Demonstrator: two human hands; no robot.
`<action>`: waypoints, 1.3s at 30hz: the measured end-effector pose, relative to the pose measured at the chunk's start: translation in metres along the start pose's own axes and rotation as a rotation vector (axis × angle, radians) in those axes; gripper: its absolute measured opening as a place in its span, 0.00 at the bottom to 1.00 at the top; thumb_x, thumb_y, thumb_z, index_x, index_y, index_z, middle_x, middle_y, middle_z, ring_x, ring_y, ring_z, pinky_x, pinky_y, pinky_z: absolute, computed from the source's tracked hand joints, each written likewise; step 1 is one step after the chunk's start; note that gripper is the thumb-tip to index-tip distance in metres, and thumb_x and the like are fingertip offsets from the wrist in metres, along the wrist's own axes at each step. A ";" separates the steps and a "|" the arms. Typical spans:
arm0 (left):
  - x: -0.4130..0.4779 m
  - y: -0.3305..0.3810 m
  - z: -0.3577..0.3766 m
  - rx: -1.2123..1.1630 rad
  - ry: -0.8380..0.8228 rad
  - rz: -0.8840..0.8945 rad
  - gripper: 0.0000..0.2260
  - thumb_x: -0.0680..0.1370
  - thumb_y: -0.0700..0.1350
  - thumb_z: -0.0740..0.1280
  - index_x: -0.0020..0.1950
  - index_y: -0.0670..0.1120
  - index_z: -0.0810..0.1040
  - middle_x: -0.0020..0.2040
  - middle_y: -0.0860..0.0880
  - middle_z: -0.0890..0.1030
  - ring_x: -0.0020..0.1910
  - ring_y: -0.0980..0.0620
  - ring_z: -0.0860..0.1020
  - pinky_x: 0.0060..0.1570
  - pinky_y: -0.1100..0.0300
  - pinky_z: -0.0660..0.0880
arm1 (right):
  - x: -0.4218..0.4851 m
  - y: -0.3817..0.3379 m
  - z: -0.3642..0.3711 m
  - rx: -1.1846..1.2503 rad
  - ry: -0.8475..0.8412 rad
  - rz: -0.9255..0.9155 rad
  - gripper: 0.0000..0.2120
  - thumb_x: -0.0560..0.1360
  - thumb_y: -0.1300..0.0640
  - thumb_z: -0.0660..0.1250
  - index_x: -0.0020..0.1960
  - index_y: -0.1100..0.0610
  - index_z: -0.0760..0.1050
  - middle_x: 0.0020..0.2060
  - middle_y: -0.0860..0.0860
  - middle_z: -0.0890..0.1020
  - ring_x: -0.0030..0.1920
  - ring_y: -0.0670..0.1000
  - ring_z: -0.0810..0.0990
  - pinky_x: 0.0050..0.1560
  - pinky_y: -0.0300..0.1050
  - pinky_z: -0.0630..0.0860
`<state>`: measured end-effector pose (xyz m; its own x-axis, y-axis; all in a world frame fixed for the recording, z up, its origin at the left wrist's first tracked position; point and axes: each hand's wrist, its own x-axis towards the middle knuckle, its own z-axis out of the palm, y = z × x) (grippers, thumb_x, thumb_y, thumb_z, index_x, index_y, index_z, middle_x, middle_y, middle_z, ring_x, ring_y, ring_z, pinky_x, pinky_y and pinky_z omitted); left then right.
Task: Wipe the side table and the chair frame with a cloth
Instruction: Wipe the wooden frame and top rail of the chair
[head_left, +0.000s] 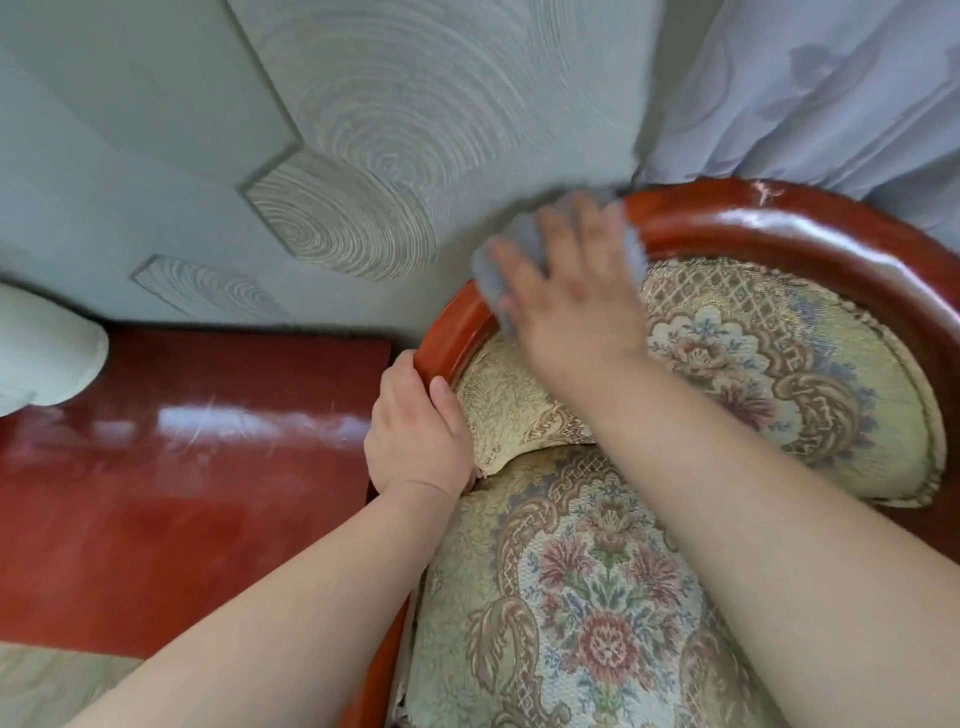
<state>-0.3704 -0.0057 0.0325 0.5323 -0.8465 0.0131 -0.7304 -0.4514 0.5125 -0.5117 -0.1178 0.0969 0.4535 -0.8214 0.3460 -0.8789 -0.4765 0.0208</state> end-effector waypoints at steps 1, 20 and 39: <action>0.000 -0.001 0.001 -0.002 0.007 0.009 0.21 0.84 0.50 0.57 0.76 0.46 0.67 0.68 0.45 0.76 0.61 0.36 0.77 0.54 0.43 0.72 | -0.004 -0.006 0.007 0.000 -0.006 -0.098 0.24 0.82 0.48 0.57 0.77 0.52 0.70 0.75 0.65 0.68 0.78 0.71 0.59 0.80 0.65 0.42; 0.099 0.168 -0.023 0.207 -0.216 0.928 0.24 0.81 0.60 0.56 0.69 0.44 0.71 0.60 0.42 0.81 0.55 0.38 0.81 0.48 0.46 0.79 | -0.026 0.081 -0.026 0.008 0.094 0.296 0.32 0.80 0.57 0.63 0.83 0.51 0.58 0.81 0.61 0.59 0.81 0.66 0.51 0.80 0.58 0.39; 0.105 0.176 0.007 0.419 0.050 1.065 0.24 0.83 0.60 0.58 0.64 0.40 0.75 0.49 0.40 0.82 0.38 0.38 0.80 0.32 0.50 0.70 | -0.036 0.112 -0.024 0.088 0.057 0.522 0.32 0.83 0.46 0.53 0.84 0.43 0.47 0.83 0.59 0.49 0.81 0.67 0.39 0.78 0.61 0.31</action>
<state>-0.4462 -0.1762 0.1186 -0.4325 -0.8475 0.3077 -0.9007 0.4212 -0.1059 -0.6304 -0.1339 0.1095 -0.0516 -0.9390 0.3402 -0.9686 -0.0359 -0.2461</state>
